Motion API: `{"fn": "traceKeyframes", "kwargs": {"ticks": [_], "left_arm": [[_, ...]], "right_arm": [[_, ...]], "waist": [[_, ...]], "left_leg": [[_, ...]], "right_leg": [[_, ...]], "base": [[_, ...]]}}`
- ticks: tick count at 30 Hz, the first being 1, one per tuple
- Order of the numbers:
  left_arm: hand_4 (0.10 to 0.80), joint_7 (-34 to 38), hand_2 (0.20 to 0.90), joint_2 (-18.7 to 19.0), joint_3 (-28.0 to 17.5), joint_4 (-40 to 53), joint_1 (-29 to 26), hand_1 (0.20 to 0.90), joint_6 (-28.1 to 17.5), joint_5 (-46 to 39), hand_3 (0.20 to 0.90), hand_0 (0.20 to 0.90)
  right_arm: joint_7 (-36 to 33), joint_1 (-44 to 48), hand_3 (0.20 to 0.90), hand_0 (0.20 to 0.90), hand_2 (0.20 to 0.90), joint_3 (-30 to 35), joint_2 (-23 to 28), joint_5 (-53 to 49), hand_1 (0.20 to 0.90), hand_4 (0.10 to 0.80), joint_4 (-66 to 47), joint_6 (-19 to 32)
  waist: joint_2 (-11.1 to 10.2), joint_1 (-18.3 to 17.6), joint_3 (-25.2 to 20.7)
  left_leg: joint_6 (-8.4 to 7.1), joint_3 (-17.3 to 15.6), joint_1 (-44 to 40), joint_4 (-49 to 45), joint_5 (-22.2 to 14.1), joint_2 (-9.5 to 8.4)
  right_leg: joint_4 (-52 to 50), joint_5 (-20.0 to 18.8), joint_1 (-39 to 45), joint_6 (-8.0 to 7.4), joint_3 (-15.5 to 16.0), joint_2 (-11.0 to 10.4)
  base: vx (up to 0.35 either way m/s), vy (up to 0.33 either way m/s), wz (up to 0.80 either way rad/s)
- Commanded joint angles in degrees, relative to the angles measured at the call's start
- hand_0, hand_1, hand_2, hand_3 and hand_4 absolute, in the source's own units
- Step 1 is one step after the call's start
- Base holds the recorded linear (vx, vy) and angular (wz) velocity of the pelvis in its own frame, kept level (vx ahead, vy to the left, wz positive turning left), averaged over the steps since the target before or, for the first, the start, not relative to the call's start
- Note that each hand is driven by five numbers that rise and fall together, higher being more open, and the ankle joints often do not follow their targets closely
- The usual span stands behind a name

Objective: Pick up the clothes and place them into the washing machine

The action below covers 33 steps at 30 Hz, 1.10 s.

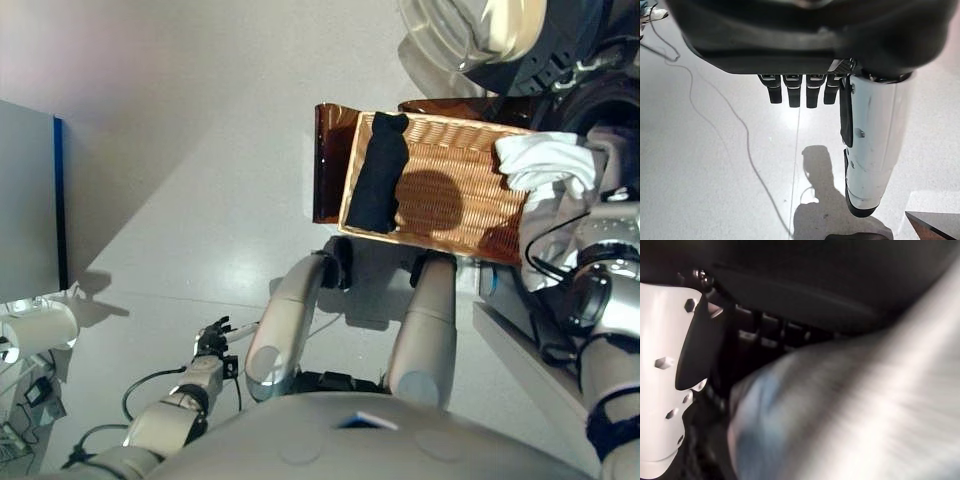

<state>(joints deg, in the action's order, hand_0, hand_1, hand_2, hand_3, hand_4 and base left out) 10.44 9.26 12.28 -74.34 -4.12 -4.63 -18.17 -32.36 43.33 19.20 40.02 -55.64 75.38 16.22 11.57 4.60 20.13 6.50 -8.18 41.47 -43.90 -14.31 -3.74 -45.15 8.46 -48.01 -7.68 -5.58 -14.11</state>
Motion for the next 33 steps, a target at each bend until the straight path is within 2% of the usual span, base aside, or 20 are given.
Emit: {"fn": "traceKeyframes", "kwargs": {"ticks": [1,4,5,6,9,10,11,12,21,24,27,33], "left_arm": [[0.800,2.06,0.900,3.72,-0.18,-5.41,4.08,0.900,0.13,0.78,0.900,0.900],[0.800,2.07,0.900,3.63,-0.34,-5.60,4.07,0.900,0.08,0.83,0.900,0.900],[0.800,2.06,0.900,3.64,-0.59,-5.57,3.93,0.900,0.11,0.76,0.900,0.900],[0.800,2.20,0.900,3.67,-0.72,-5.52,3.86,0.900,0.01,0.77,0.900,0.900],[0.800,2.59,0.900,3.83,-1.32,-5.52,3.76,0.900,-0.39,0.67,0.900,0.900],[0.800,2.75,0.900,3.93,-1.60,-5.54,3.76,0.900,-0.53,0.75,0.900,0.900],[0.800,5.13,0.900,3.28,-0.84,-5.46,0.99,0.900,0.12,1.10,0.900,0.900],[0.800,4.97,0.900,3.39,0.15,-4.64,-0.53,0.900,-1.25,2.09,0.900,0.900],[0.800,4.18,0.900,2.13,0.95,-2.56,-3.11,0.900,-0.71,1.65,0.900,0.900],[0.800,4.26,0.900,2.32,1.12,-3.20,-5.97,0.900,0.27,1.74,0.900,0.900],[0.800,4.55,0.900,2.68,1.20,-3.80,-8.35,0.900,1.14,1.90,0.900,0.900],[0.800,4.42,0.900,3.67,0.50,-5.04,-11.18,0.900,2.25,1.71,0.900,0.900]], "right_arm": [[1.89,-3.22,0.900,0.900,0.900,-2.55,4.53,4.49,0.900,0.800,-5.61,2.81],[2.36,-5.24,0.900,0.900,0.900,-3.63,0.91,6.82,0.900,0.800,-8.47,2.14],[1.90,-5.64,0.900,0.900,0.900,-4.84,-0.17,8.98,0.900,0.800,-9.74,1.64],[1.70,-6.10,0.900,0.900,0.900,-5.66,-1.02,10.78,0.900,0.800,-11.55,1.48],[0.15,-8.99,0.900,0.900,0.900,-7.12,-4.32,16.49,0.900,0.800,-17.19,1.08],[-0.50,-10.36,0.900,0.900,0.900,-7.73,-5.69,19.25,0.900,0.800,-19.21,0.70],[-1.75,-11.34,0.900,0.900,0.900,-10.79,-8.87,22.58,0.900,0.800,-23.14,0.75],[-1.05,-10.37,0.900,0.900,0.900,-11.89,-8.85,23.49,0.900,0.800,-21.31,-0.52],[1.26,-8.95,0.900,0.900,0.900,-19.72,-10.06,32.35,0.900,0.800,-15.53,-7.39],[2.18,-4.54,0.900,0.900,0.900,-23.31,-9.30,35.00,0.900,0.800,-6.42,-11.48],[2.26,1.08,0.900,0.900,0.900,-28.81,-9.33,41.78,0.900,0.800,2.95,-15.75],[4.24,6.67,0.900,0.900,0.900,-34.48,-9.76,48.77,0.900,0.800,10.01,-19.86]], "waist": [[-1.59,-0.90,-4.43],[-2.24,-1.02,-4.19],[-2.49,-1.07,-4.07],[-2.62,-1.19,-3.63],[-3.28,-1.41,-3.33],[-3.57,-1.37,-3.51],[-3.98,-2.06,-3.35],[-4.28,-2.48,-3.12],[-6.48,-3.07,-3.34],[-7.10,-3.34,-3.42],[-7.19,-3.30,-3.48],[-7.19,-3.31,-3.53]], "left_leg": [[-5.25,1.28,-1.54,6.54,2.96,0.32],[-5.19,1.14,-2.23,7.29,3.22,0.36],[-5.15,1.14,-2.55,7.52,3.30,0.42],[-4.74,0.68,-2.03,7.79,4.84,0.58],[-4.69,0.70,-2.60,8.27,5.16,0.53],[-5.01,1.17,-3.57,8.18,3.73,0.38],[-4.96,0.97,-3.80,8.34,3.76,0.54],[-4.61,0.37,-3.41,9.02,5.39,0.84],[-4.58,0.87,-5.47,11.09,6.05,0.92],[-4.75,0.84,-5.36,11.11,6.05,1.10],[-4.93,0.79,-5.39,11.22,6.09,1.22],[-5.06,0.94,-5.67,11.53,6.09,1.27]], "right_leg": [[1.88,4.17,5.39,6.70,2.71,2.54],[2.62,3.78,6.00,6.63,2.71,2.71],[2.90,3.56,6.28,6.59,2.73,2.70],[3.38,1.97,5.85,6.85,3.06,2.59],[4.20,1.51,6.67,6.66,3.29,2.57],[4.05,2.90,7.67,6.33,3.13,2.63],[4.48,2.61,7.94,6.30,3.04,2.83],[5.23,0.82,7.44,6.47,3.26,2.86],[8.05,-0.59,10.02,6.34,3.60,3.20],[8.30,-0.81,9.99,6.56,3.58,3.49],[8.37,-1.05,9.81,6.74,3.62,3.56],[8.52,-1.25,9.73,7.00,3.14,4.03]], "base": [[0.100,-0.018,-0.02],[0.005,0.001,-0.02],[-0.081,0.012,-0.09],[-0.082,0.011,-0.11],[0.010,0.000,-0.02],[0.111,-0.002,0.01],[0.000,0.000,0.00],[-0.062,0.040,-0.03],[0.013,0.004,-0.06],[0.000,0.000,0.00],[0.000,0.000,0.00],[-0.001,-0.001,-0.01]]}}
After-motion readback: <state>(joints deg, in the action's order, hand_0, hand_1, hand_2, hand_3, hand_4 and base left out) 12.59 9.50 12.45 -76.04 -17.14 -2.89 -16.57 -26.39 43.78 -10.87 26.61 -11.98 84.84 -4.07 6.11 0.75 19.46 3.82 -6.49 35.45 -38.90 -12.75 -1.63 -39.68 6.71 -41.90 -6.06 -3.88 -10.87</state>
